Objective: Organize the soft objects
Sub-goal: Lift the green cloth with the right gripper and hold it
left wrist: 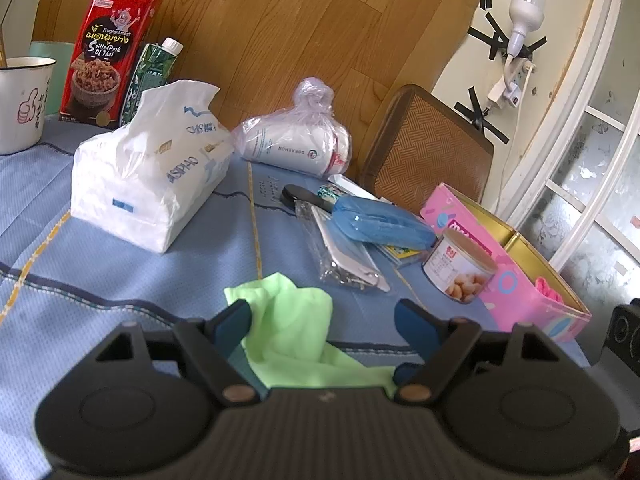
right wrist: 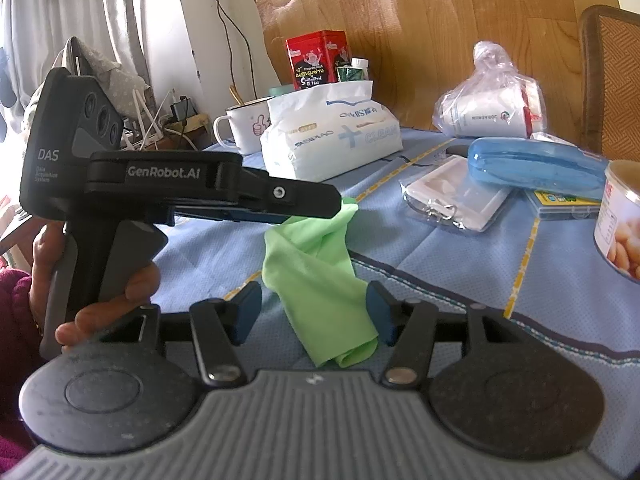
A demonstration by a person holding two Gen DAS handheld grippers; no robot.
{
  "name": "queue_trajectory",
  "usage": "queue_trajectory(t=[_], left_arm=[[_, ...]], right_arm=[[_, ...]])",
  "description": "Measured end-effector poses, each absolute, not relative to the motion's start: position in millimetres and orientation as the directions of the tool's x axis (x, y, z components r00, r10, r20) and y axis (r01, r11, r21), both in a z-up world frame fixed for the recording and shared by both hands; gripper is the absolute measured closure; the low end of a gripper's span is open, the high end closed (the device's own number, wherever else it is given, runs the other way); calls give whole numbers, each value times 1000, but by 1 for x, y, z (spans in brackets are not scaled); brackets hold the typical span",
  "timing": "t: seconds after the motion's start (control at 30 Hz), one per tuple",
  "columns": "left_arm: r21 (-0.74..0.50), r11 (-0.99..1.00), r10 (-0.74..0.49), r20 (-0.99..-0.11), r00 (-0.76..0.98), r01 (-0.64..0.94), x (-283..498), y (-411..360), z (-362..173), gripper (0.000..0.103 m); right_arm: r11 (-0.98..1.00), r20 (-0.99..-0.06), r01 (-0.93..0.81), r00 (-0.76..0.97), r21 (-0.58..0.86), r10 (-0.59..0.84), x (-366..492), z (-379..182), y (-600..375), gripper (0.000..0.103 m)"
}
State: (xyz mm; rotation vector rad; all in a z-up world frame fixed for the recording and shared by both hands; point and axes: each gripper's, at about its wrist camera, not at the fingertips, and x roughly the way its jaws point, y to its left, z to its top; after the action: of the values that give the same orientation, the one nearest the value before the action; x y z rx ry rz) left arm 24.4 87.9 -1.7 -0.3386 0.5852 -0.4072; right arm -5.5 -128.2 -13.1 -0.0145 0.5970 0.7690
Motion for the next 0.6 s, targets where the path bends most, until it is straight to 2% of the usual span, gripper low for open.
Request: queue_trajectory(t=[0.6], left_arm=[[-423,864,-463,-460,758,272,25,89,-2,21]], right_arm=[[732,-503,-649,571,207,648,-6,-12,-130,42]])
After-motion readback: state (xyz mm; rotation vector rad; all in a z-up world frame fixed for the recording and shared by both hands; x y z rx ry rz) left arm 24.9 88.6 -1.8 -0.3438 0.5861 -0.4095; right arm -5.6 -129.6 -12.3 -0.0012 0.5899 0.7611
